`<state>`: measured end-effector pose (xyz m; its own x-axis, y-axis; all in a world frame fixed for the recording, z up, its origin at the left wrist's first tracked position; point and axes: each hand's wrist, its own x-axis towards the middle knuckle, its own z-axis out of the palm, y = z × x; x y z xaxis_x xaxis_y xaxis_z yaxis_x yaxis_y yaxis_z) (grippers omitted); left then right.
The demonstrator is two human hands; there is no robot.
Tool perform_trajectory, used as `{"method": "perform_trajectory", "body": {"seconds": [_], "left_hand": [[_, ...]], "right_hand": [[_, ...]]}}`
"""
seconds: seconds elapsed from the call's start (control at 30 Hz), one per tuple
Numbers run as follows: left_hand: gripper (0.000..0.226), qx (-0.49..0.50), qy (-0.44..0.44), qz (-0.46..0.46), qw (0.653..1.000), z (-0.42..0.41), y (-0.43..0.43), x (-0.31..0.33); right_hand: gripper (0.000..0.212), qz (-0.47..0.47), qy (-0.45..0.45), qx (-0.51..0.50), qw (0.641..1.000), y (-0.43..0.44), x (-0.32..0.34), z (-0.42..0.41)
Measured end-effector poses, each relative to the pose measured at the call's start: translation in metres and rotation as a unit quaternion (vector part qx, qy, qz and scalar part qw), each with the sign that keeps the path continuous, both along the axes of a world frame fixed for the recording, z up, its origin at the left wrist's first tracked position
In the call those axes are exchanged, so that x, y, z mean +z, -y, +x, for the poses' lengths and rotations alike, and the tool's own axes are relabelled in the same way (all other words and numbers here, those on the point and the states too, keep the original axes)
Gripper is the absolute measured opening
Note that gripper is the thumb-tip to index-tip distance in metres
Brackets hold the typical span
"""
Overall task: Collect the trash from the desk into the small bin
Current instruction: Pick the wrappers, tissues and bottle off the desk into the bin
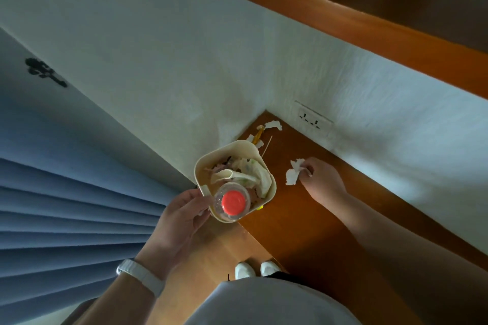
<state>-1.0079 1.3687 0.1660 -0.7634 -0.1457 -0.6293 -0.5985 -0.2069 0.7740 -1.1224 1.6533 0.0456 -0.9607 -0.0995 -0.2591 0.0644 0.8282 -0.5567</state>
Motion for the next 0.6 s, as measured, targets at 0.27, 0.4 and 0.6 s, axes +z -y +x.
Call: {"method": "perform_trajectory", "body": {"seconds": [0.27,0.4,0.6], "left_hand": [[0.025,-0.006,-0.005,0.001,1.000,0.015,0.002,0.001],[0.027,0.006,-0.013,0.004,1.000,0.023,0.004,0.004],[0.033,0.007,-0.032,0.001,0.999,0.032,0.007,0.006]], "right_hand": [[0.009,-0.202,-0.156,0.094,0.962,0.051,0.101,0.006],[0.008,-0.183,-0.179,0.233,0.938,0.078,0.128,0.014],[0.018,-0.155,-0.183,0.306,0.922,0.102,0.125,0.020]]}}
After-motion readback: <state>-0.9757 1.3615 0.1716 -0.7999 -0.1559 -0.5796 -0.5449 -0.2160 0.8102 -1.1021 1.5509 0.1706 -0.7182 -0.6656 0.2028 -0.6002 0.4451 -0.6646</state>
